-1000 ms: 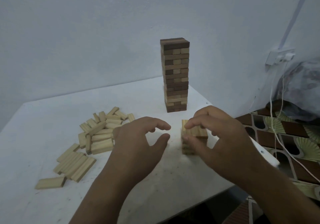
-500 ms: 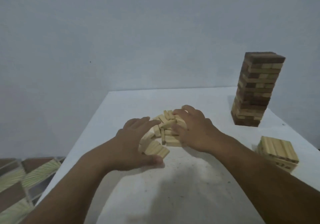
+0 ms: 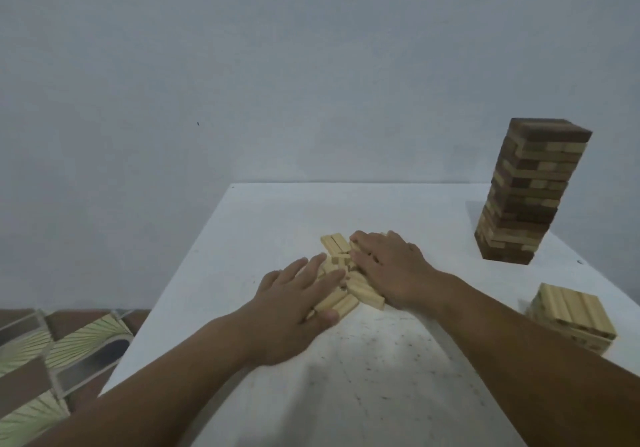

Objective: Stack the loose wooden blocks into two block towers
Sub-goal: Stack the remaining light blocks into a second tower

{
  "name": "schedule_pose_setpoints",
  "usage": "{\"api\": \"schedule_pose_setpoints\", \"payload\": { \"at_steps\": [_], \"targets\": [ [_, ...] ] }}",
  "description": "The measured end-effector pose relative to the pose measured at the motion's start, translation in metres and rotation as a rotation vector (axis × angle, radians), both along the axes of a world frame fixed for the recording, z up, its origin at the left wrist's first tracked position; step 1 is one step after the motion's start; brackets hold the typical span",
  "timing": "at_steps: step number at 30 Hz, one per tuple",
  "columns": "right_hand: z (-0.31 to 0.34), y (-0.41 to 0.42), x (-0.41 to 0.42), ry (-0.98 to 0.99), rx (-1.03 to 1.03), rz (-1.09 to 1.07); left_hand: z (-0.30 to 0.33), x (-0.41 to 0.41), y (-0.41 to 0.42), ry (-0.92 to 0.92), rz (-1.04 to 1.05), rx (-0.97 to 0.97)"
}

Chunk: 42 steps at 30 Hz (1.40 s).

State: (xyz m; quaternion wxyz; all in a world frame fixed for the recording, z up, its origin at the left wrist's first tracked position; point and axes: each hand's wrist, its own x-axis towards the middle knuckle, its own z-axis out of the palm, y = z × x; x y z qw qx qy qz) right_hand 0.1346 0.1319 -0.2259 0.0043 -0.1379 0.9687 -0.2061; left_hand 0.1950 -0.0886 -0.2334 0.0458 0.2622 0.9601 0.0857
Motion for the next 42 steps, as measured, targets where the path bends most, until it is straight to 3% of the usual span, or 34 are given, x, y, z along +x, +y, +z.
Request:
{"api": "schedule_pose_setpoints", "payload": {
  "at_steps": [5, 12, 15, 20, 23, 28, 31, 35, 42],
  "targets": [
    [-0.012, 0.007, 0.033, 0.089, 0.121, -0.084, 0.006, 0.005, 0.01, -0.074, -0.014, 0.103],
    [-0.017, 0.011, 0.073, 0.153, 0.1, -0.165, 0.008, 0.021, 0.023, -0.072, -0.04, 0.245],
    [-0.015, 0.016, 0.083, 0.198, -0.008, -0.184, 0.007, 0.019, 0.025, -0.063, -0.046, 0.327],
    [0.003, 0.029, 0.102, 0.213, -0.321, -0.138, 0.008, -0.017, 0.033, -0.068, 0.175, 0.578],
    [0.011, 0.038, 0.119, 0.251, -0.359, -0.127, 0.011, -0.046, 0.04, -0.074, 0.24, 0.514],
    [0.015, 0.057, 0.142, 0.275, -0.331, -0.113, 0.024, -0.081, 0.052, -0.061, 0.28, 0.157],
    [0.014, 0.068, 0.148, 0.275, -0.32, -0.121, 0.029, -0.098, 0.051, -0.105, 0.188, 0.075],
    [0.007, 0.077, 0.147, 0.269, -0.223, -0.107, 0.034, -0.104, 0.05, 0.007, 0.125, 0.14],
    [-0.004, 0.087, 0.149, 0.234, -0.082, -0.078, 0.052, -0.073, 0.067, 0.126, 0.092, 0.452]
  ]
}}
